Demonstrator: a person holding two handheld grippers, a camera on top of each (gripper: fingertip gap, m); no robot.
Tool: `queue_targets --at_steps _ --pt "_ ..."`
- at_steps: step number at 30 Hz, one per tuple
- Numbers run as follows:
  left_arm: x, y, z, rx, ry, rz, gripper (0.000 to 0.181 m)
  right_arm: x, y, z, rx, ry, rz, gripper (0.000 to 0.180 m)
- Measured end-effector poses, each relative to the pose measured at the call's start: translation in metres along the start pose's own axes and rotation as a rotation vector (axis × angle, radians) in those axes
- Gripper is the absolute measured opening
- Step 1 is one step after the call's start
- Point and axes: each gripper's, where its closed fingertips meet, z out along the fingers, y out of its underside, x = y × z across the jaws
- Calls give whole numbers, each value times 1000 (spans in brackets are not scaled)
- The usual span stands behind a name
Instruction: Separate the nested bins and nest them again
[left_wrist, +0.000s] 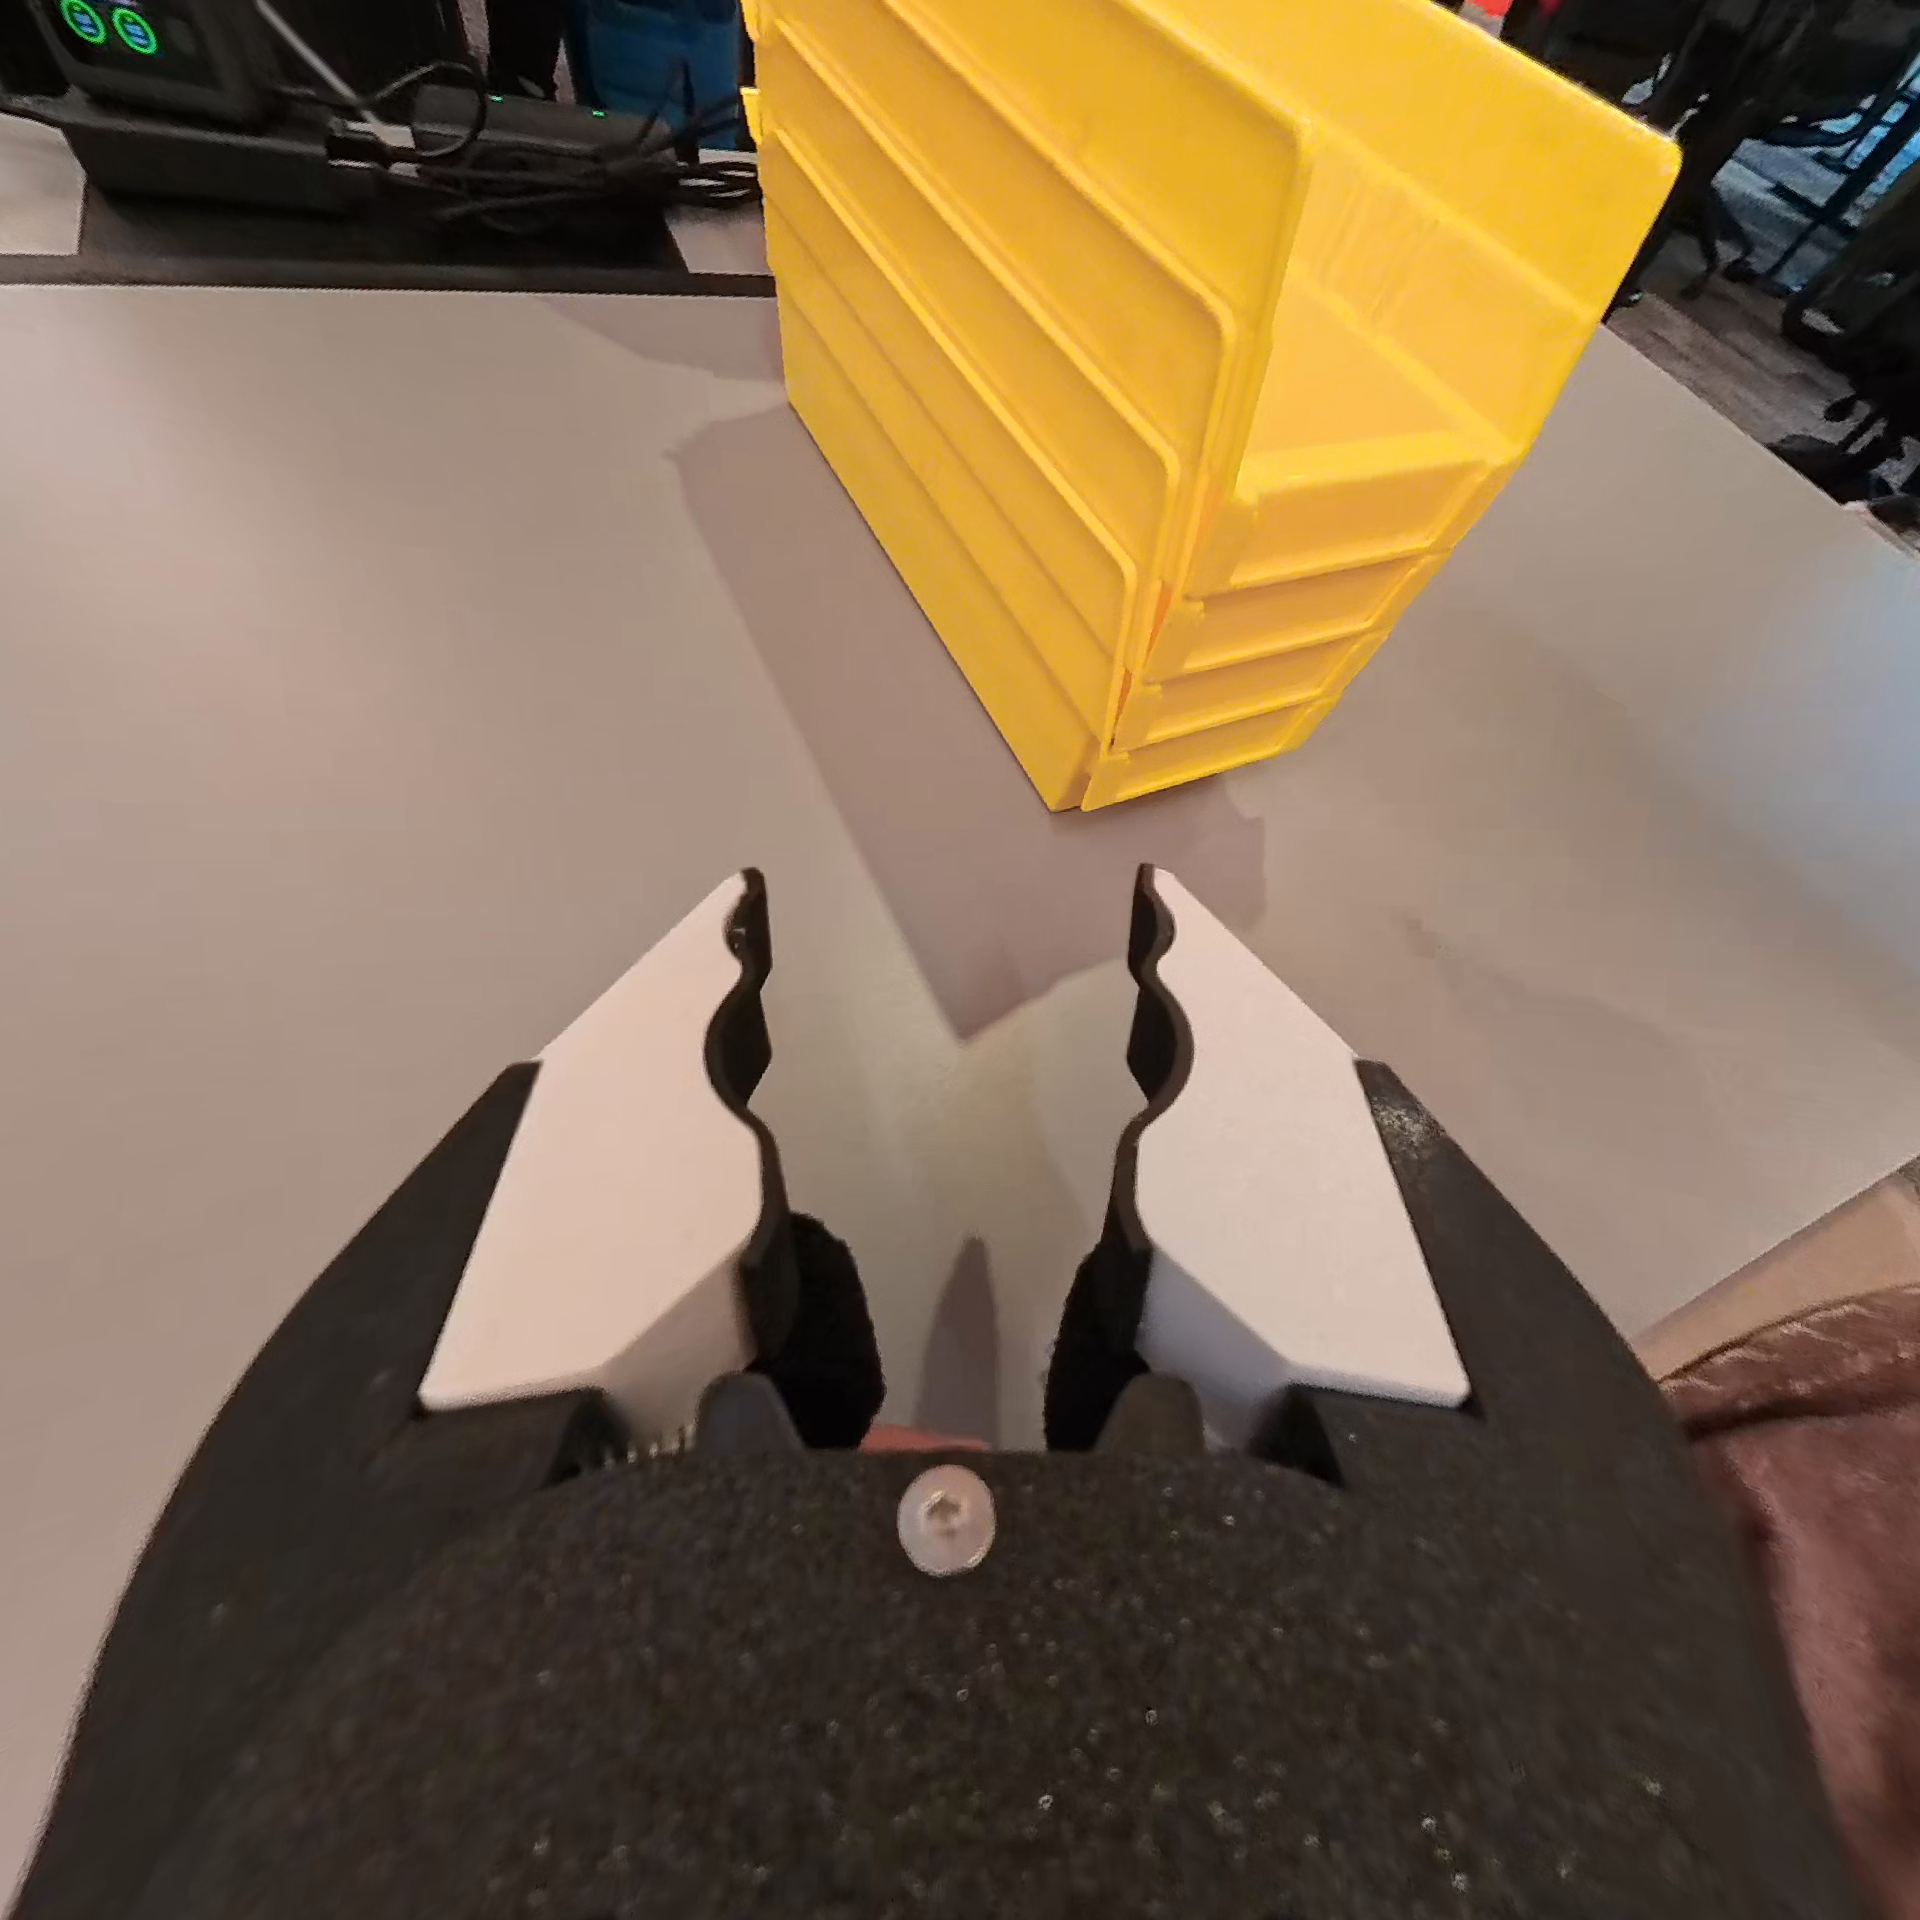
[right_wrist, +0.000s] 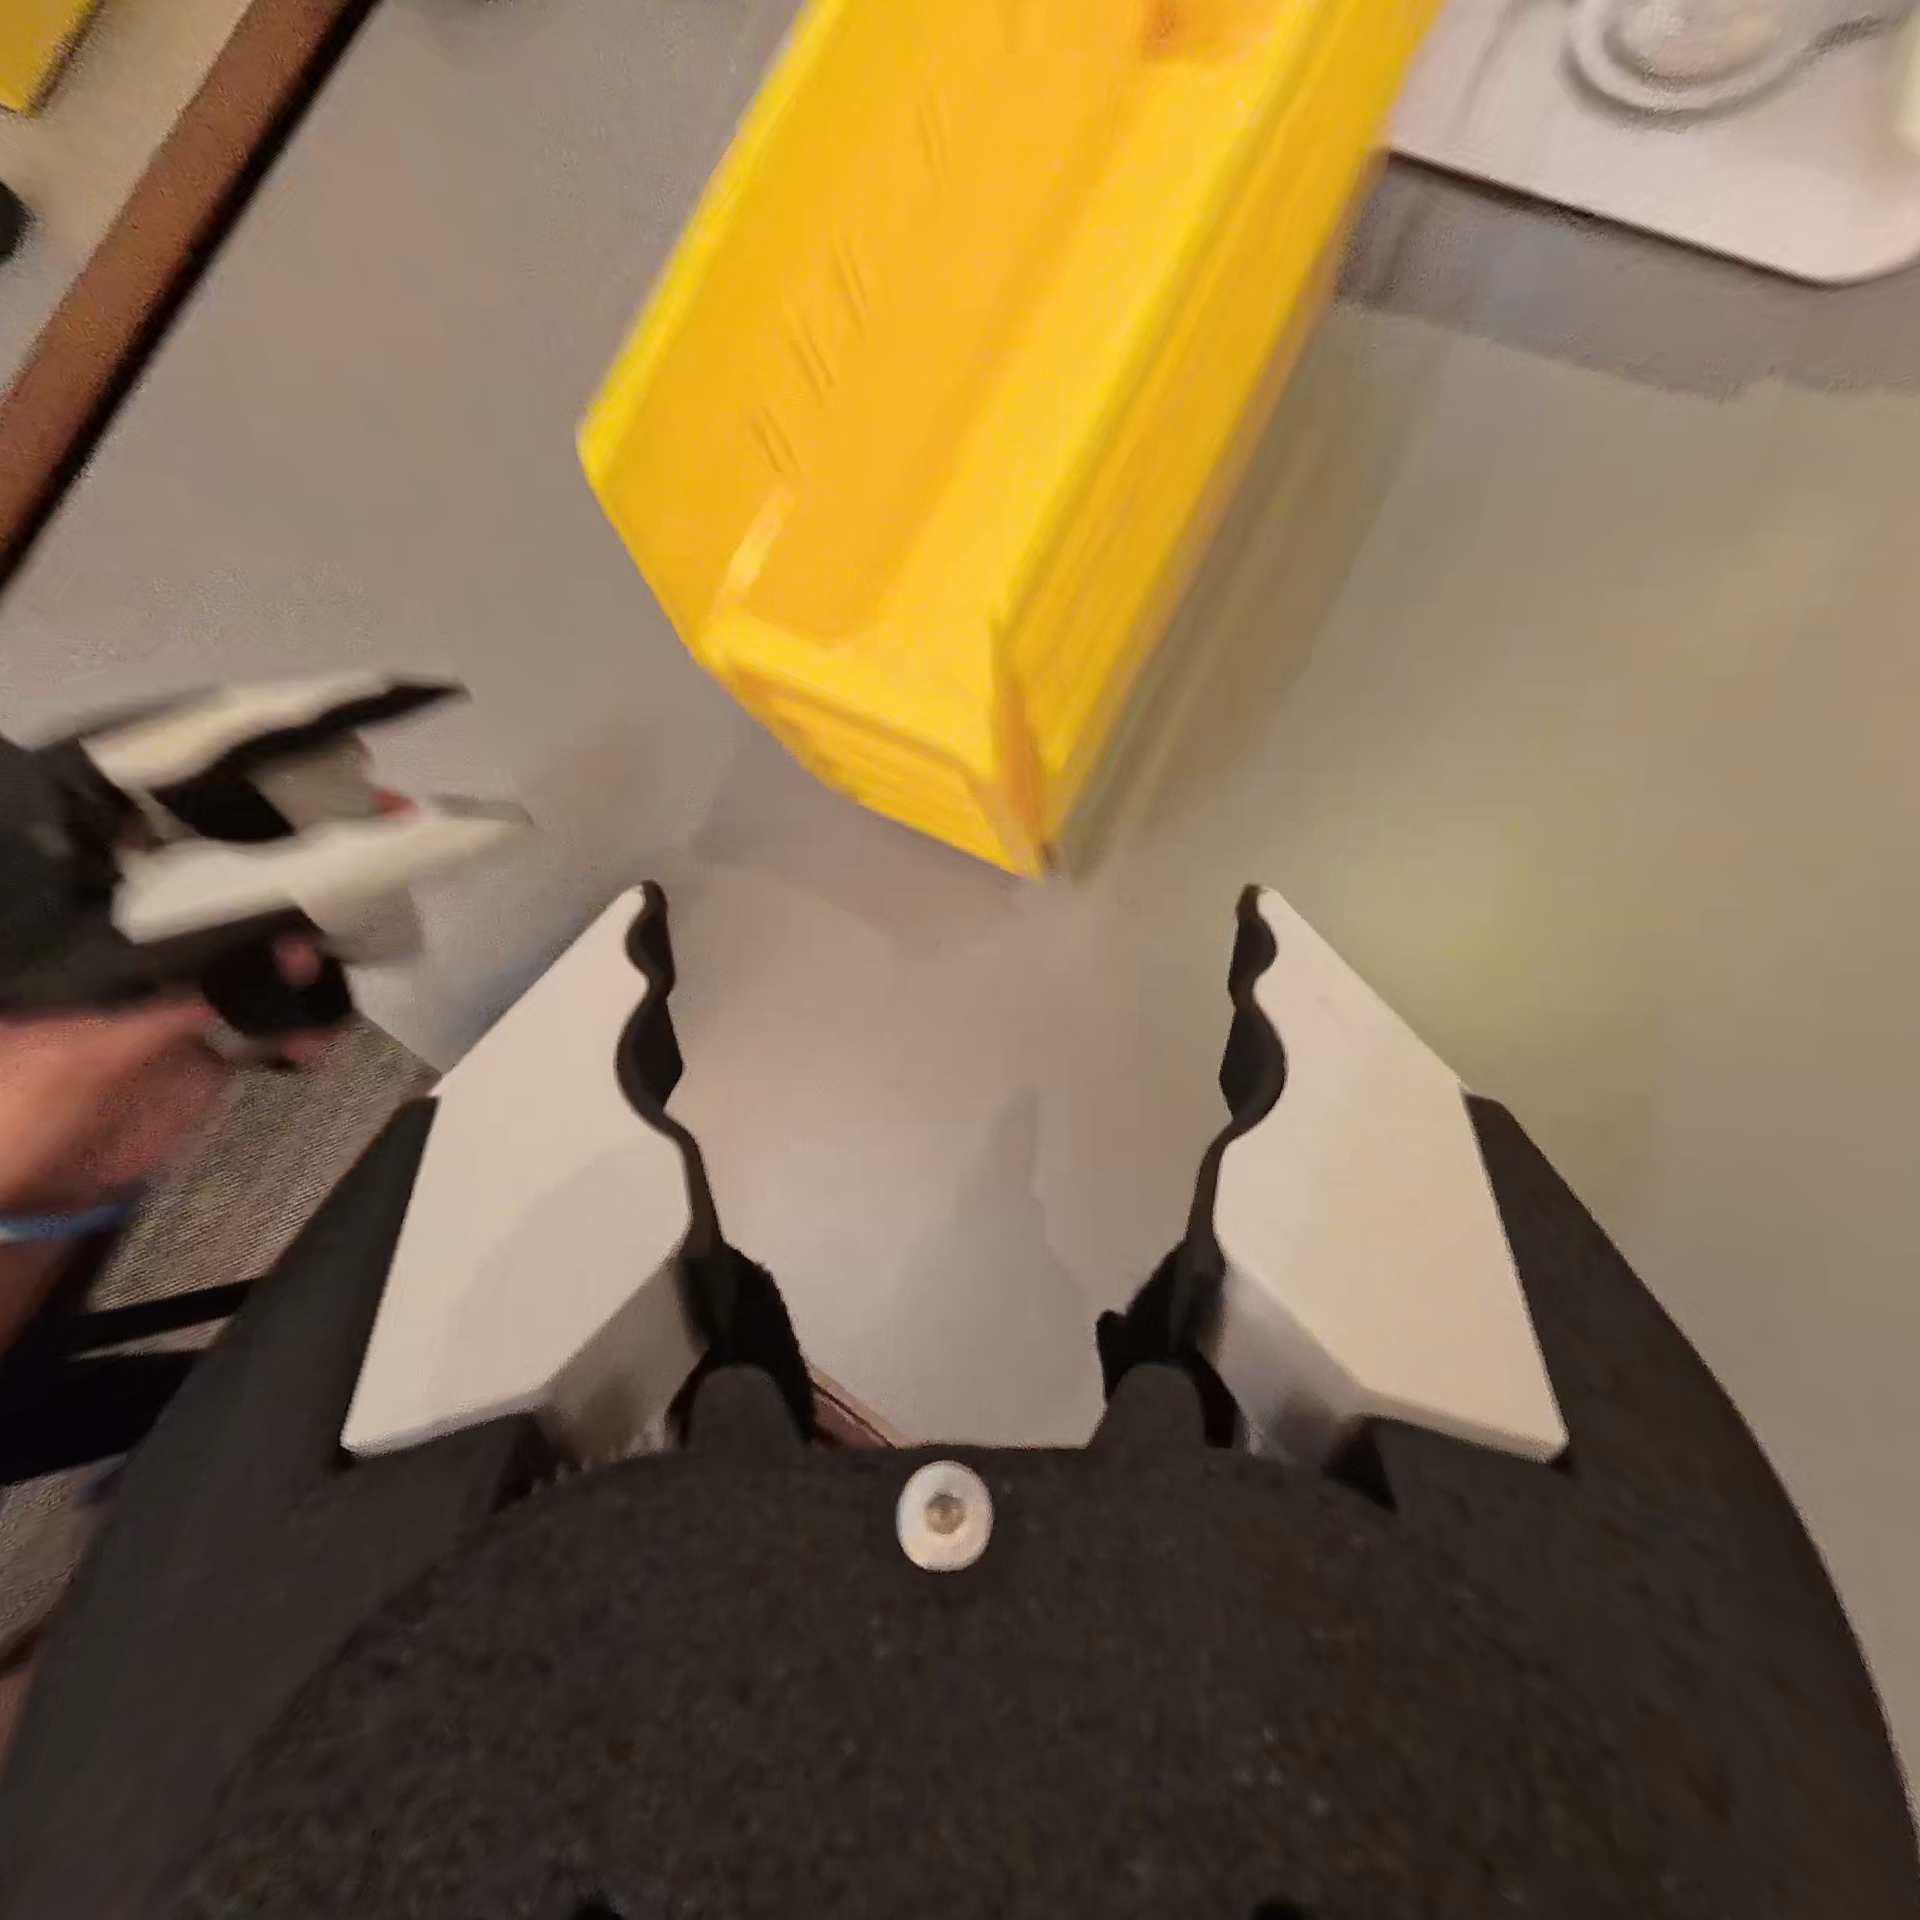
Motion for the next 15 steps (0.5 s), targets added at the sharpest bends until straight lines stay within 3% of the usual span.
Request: queue_targets --at_steps 3,6,9,15 --pt "4 1 2 -7 17 18 66 -14 -70 28 -125 -15 2 121" --pt "11 -1 4 -4 42 47 66 -12 -125 62 -209 70 18 121" --pt "13 -4 7 5 45 85 65 6 -145 96 -340 194 56 127" --pt "10 -7 11 7 45 111 63 40 -148 130 -475 329 150 126"
